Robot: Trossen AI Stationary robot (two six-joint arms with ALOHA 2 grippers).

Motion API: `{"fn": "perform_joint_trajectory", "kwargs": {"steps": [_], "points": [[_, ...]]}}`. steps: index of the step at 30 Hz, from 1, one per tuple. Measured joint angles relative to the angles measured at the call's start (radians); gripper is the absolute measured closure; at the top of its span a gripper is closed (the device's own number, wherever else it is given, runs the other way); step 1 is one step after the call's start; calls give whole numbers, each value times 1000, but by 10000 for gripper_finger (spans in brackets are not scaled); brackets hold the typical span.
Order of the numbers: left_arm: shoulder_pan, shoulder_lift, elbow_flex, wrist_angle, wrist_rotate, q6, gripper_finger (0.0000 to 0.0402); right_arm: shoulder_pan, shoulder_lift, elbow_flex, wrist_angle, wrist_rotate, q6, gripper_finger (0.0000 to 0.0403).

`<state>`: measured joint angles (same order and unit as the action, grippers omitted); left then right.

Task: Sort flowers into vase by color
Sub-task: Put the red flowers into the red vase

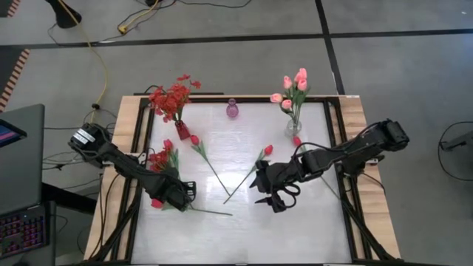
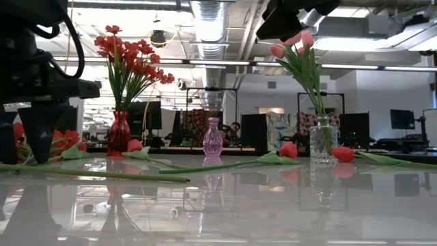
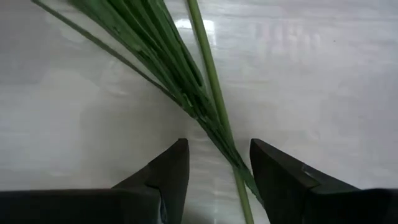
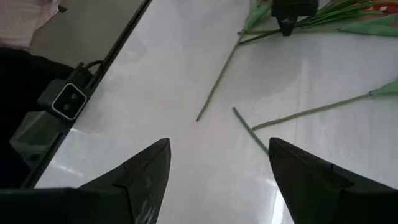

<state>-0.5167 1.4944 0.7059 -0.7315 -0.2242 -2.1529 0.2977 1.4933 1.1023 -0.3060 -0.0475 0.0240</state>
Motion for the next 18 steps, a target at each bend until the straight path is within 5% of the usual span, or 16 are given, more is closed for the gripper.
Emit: {"fn": "perform_joint_trajectory", "kwargs": {"steps": [13,18], "points": [[2,-21,-5,-14,-55,20,383,-25,0,-7,14,1,2,104],[2,-48,-5,-20,-87,20,396,-25,0,-42,11,1,4,104]]}}
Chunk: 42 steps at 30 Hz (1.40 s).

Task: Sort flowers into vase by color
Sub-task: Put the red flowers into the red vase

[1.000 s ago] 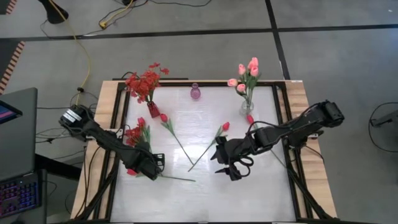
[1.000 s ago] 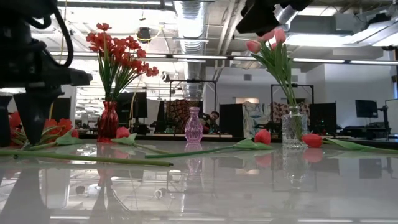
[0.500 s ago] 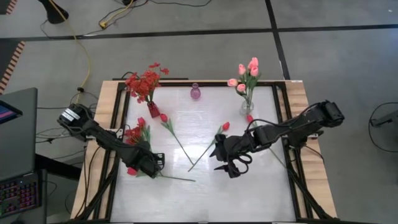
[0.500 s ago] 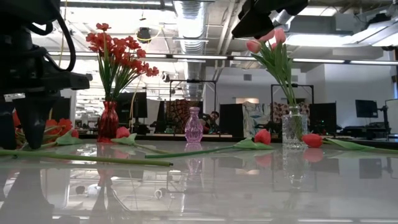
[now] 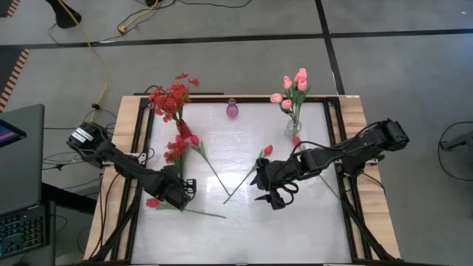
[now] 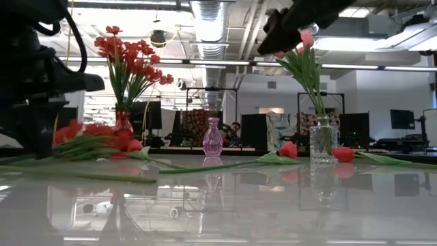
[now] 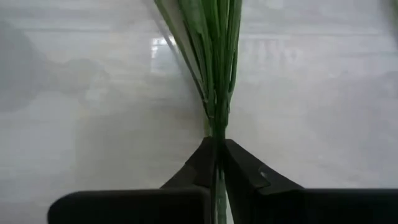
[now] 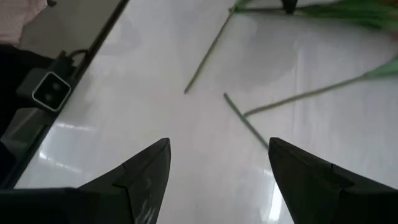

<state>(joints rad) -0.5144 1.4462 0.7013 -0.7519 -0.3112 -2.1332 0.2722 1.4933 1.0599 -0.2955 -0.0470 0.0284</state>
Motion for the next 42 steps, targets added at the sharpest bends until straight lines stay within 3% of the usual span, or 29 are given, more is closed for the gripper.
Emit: {"fn": "perform_joint_trajectory", "kwargs": {"steps": [6,13,20,28,35,42], "points": [[-1,-104,0,-8,-73,-8,399,0,0,-8,-13,-1,24,104],[-3,-182,2,6,-66,12,399,0,0,-8,-8,-3,24,104],[-3,-183,2,49,-44,189,399,0,0,-8,16,-3,24,104],[-3,-183,2,250,-378,621,399,0,0,-8,43,-4,20,104],[-3,-184,2,415,-600,998,399,1,0,-8,42,-3,23,104],[19,-219,2,429,-939,1239,399,-6,0,-9,83,0,-10,104]]}}
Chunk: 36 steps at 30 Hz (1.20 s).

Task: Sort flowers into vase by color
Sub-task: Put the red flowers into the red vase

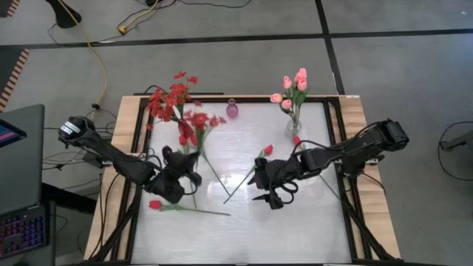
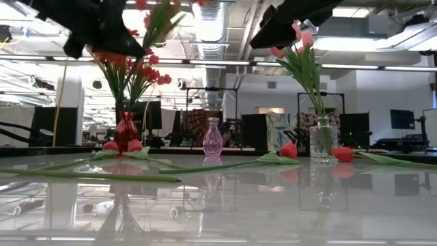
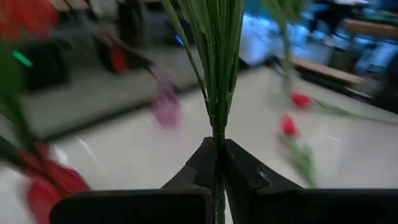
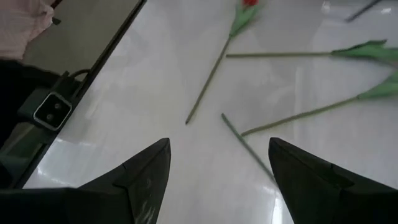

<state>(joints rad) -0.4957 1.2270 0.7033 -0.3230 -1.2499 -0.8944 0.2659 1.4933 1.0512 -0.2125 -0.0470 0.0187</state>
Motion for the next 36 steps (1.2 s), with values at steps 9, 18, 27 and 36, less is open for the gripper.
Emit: {"fn": "perform_joint_trajectory", "kwargs": {"steps": [9,18,27,36], "points": [[143,-79,0,-2,-53,313,400,-36,0,0,77,51,-116,104],[370,-196,0,102,330,778,400,-171,0,0,99,43,-181,104],[537,-377,-221,636,598,1127,401,-297,0,0,138,-65,-180,104],[678,-458,-426,878,644,1208,401,-362,0,0,163,-66,-185,104]]}}
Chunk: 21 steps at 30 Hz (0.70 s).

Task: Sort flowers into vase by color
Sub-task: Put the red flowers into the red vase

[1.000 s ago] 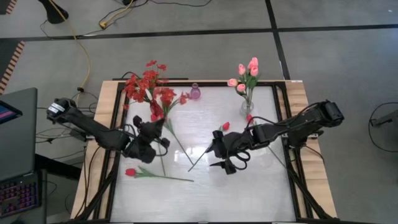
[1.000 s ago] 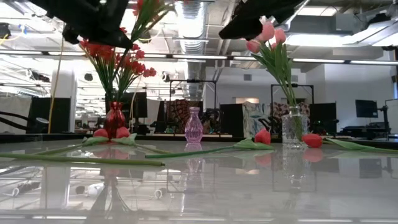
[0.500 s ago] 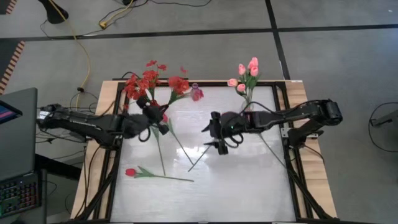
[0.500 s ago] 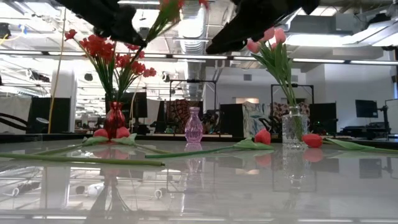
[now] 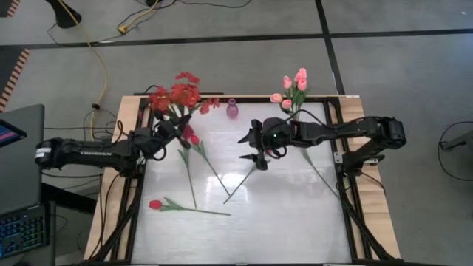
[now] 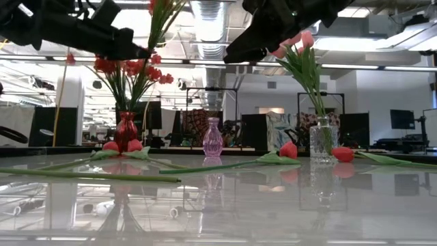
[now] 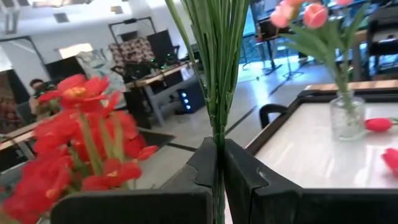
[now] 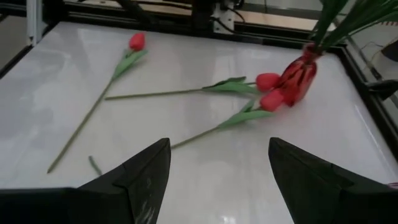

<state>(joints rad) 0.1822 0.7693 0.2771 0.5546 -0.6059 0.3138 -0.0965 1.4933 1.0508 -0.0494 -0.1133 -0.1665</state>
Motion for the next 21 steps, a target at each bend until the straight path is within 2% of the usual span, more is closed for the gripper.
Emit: {"fn": "perform_joint_trajectory", "kwargs": {"steps": [7,15,19,21], "points": [[42,12,-3,3,13,64,401,-32,0,0,38,-3,-9,104],[32,6,3,54,198,146,401,-56,0,0,36,-23,-19,104],[-31,6,28,20,190,160,401,-57,0,0,30,-43,-18,104],[-82,7,28,0,131,165,401,-57,0,0,20,-44,-18,104]]}}
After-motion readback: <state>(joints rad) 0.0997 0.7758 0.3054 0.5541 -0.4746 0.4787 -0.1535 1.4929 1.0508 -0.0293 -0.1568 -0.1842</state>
